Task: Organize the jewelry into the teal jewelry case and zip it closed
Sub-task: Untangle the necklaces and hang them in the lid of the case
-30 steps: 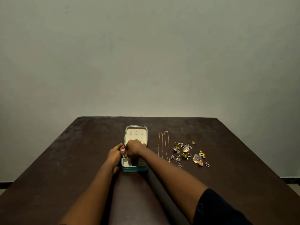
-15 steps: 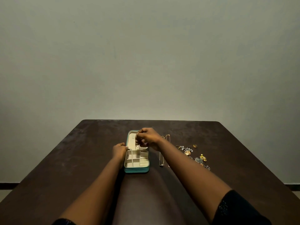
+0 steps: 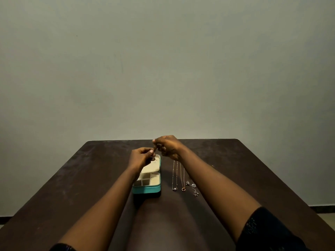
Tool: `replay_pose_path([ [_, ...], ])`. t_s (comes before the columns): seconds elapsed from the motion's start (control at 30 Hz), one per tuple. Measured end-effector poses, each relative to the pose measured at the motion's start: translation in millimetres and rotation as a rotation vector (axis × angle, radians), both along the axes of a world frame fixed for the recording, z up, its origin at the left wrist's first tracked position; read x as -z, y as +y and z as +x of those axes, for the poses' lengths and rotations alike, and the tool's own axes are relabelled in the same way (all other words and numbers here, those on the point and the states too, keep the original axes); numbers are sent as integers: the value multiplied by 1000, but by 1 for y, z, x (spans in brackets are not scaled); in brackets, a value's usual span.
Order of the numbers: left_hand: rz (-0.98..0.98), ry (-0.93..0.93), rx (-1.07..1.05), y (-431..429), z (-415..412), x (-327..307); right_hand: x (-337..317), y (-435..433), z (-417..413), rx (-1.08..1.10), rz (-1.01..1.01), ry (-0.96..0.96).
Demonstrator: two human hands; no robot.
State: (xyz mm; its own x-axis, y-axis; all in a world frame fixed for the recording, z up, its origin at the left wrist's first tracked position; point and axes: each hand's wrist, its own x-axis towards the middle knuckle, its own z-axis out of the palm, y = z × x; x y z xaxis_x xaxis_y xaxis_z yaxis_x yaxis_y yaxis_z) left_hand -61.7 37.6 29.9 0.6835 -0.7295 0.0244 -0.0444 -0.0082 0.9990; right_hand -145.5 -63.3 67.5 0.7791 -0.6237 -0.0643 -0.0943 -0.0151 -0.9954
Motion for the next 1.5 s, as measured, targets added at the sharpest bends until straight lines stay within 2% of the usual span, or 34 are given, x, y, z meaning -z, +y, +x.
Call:
replay_pose_path([
  [0.13, -38, 28, -70, 1, 0, -3, -2, -4, -10, -29, -30, 55],
  [0.27, -189, 351, -72, -1, 1, -8, 1, -8, -15, 12, 62, 50],
  [0.4, -296, 558, -33, -5, -2, -16, 3, -12, -15, 146, 315, 58],
  [0.47, -329, 617, -13, -6, -5, -21, 3, -14, -17, 192, 361, 84],
  [0.67, -361, 521, 15, 2, -13, -30, 10, -20, -27, 344, 187, 220],
  [0.83, -367, 514, -25, 7, -13, -30, 19, -34, -28, 452, 271, 226],
  [1.13, -370, 537, -70, 8, -4, -21, 26, -50, -38, 485, 331, 221],
  [1.27, -219, 383, -144, 5, -6, -17, 17, -48, -46, 509, 246, 242],
  [1.4, -82, 360, -272, -1, -1, -5, 5, -57, -52, 556, 240, 259],
  [1.5, -50, 398, -246, -6, -6, -5, -7, -61, -53, 553, 222, 207],
])
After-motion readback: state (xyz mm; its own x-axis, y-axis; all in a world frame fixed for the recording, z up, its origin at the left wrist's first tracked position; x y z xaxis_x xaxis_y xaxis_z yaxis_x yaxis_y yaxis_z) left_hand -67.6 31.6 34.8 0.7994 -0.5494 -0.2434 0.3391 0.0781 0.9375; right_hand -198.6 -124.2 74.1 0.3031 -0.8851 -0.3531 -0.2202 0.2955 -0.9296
